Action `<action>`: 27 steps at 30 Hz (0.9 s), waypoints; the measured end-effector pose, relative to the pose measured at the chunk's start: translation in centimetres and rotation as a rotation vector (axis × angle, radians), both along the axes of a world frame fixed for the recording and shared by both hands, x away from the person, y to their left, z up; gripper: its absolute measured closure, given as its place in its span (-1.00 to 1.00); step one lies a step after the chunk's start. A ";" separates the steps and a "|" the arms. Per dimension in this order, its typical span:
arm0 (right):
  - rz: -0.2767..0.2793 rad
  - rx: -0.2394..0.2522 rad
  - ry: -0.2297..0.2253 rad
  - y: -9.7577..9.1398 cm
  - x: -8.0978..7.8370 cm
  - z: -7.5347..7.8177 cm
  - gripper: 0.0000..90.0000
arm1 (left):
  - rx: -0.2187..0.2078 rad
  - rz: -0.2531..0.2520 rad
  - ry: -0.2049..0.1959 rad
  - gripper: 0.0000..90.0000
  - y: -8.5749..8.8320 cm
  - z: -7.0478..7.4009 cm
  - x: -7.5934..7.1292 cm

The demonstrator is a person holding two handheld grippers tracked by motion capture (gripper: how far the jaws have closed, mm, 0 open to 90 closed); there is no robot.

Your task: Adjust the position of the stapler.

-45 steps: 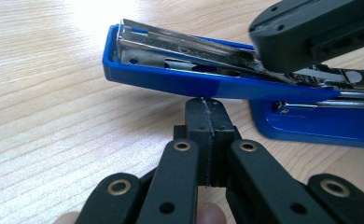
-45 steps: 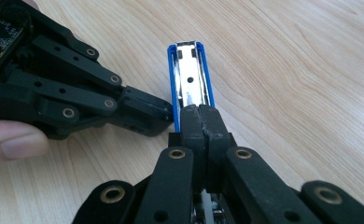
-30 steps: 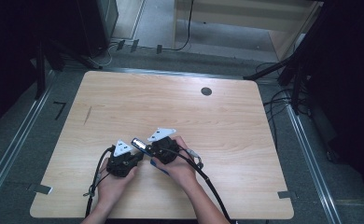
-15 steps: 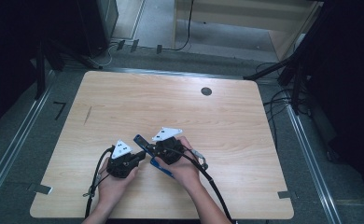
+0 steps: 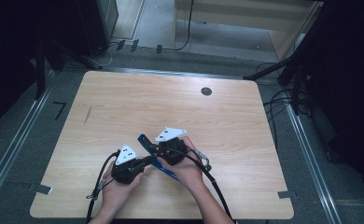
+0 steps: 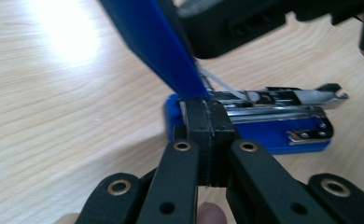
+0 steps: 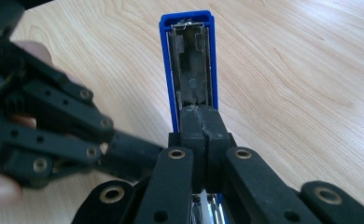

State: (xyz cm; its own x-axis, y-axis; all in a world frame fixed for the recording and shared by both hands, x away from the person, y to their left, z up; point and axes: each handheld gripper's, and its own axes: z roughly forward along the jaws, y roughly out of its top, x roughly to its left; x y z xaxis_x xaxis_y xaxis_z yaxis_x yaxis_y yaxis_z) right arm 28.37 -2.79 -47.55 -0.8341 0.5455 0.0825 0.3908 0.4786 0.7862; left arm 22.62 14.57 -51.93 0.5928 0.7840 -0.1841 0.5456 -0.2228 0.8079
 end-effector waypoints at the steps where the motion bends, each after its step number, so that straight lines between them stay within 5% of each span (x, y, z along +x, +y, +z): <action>1: -0.001 0.000 0.001 -0.1 0.0 0.1 1.00 | 0.000 -0.008 0.001 1.00 -0.3 -0.1 0.0; 15: -0.008 0.022 0.008 -0.5 -0.3 0.4 1.00 | 0.053 -0.068 0.003 1.00 -3.0 -1.3 -0.2; 27: -0.017 0.030 -0.005 -1.4 -0.7 0.6 1.00 | 0.072 -0.084 -0.016 1.00 -3.4 -1.3 -0.4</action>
State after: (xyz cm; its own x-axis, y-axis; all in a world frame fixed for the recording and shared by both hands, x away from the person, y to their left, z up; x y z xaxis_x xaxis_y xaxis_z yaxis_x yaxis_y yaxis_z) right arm 27.66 -4.17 -46.95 -0.8248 0.5573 0.0951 0.3952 0.4481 0.8019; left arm 22.22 11.16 -53.27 0.6593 0.7423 -0.1194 0.5099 -0.3248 0.7966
